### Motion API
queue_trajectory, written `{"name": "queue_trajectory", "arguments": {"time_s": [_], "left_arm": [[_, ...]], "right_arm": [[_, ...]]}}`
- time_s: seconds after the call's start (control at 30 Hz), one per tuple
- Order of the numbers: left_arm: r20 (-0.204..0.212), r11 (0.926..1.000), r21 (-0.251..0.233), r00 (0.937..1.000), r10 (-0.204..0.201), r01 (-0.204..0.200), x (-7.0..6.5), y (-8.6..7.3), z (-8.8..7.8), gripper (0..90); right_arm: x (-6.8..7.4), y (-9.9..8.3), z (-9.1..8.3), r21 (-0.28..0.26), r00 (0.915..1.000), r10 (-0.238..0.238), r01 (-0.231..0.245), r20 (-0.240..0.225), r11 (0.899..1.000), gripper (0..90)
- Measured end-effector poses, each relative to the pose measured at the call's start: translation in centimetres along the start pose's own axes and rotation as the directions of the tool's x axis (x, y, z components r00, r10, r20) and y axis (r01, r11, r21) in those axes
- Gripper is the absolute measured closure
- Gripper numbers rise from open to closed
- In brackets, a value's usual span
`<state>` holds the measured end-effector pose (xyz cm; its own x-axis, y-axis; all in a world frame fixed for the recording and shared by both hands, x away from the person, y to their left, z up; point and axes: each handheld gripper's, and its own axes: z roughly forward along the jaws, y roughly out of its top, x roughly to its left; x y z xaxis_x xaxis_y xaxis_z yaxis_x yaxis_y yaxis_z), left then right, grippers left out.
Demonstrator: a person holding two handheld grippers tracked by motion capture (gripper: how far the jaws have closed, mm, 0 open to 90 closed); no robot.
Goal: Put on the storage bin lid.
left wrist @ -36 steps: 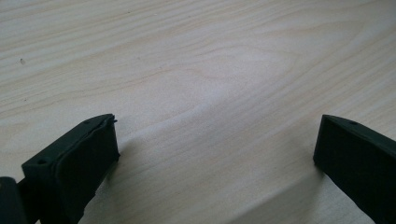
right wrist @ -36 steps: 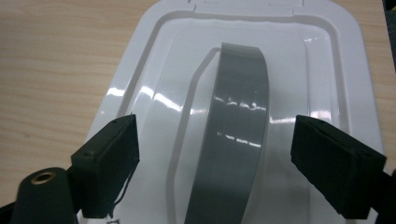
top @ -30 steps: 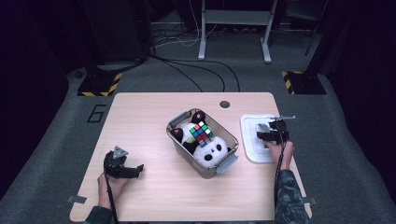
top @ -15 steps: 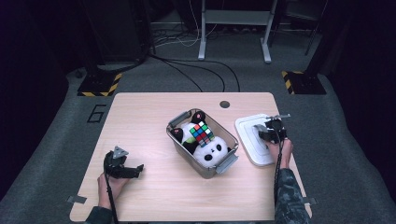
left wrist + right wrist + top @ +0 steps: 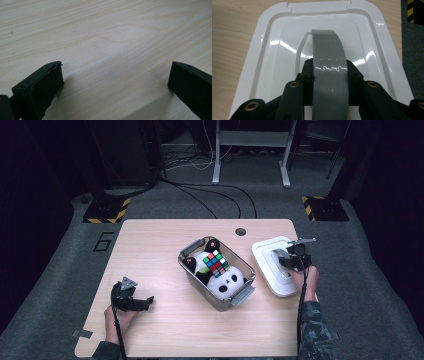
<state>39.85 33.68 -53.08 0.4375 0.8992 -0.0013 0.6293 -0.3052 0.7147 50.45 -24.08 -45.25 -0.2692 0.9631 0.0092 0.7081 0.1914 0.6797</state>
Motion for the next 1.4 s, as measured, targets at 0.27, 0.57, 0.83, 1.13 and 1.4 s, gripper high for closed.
{"name": "queue_trajectory", "arguments": {"time_s": [0.27,0.57,0.83,1.13,1.4], "left_arm": [[0.0,1.0,0.0,1.0,0.0,0.0,0.0,0.0,0.0,0.0],[0.0,1.0,-0.003,1.0,-0.001,0.001,0.0,0.0,0.0,0.0],[0.0,1.0,-0.002,1.0,-0.001,0.001,0.0,0.0,0.0,0.0],[0.0,1.0,-0.003,1.0,-0.001,0.001,0.0,0.0,0.0,0.0],[0.0,1.0,-0.003,1.0,-0.001,0.001,0.0,0.0,0.0,0.0]], "right_arm": [[0.2,1.3,-2.1,-0.011,0.9999,-0.012,0.012,-0.001,1.0,66.7],[1.1,3.3,-4.8,-0.036,0.9994,-0.033,0.033,-0.006,0.999,66.7],[2.8,5.0,-7.0,-0.063,0.9969,-0.06,0.057,-0.05,0.996,66.7],[5.5,6.7,-8.8,-0.089,0.9905,-0.087,0.078,-0.106,0.993,66.7],[8.5,7.6,-9.8,-0.115,0.9785,-0.144,0.128,-0.147,0.985,66.7]]}}
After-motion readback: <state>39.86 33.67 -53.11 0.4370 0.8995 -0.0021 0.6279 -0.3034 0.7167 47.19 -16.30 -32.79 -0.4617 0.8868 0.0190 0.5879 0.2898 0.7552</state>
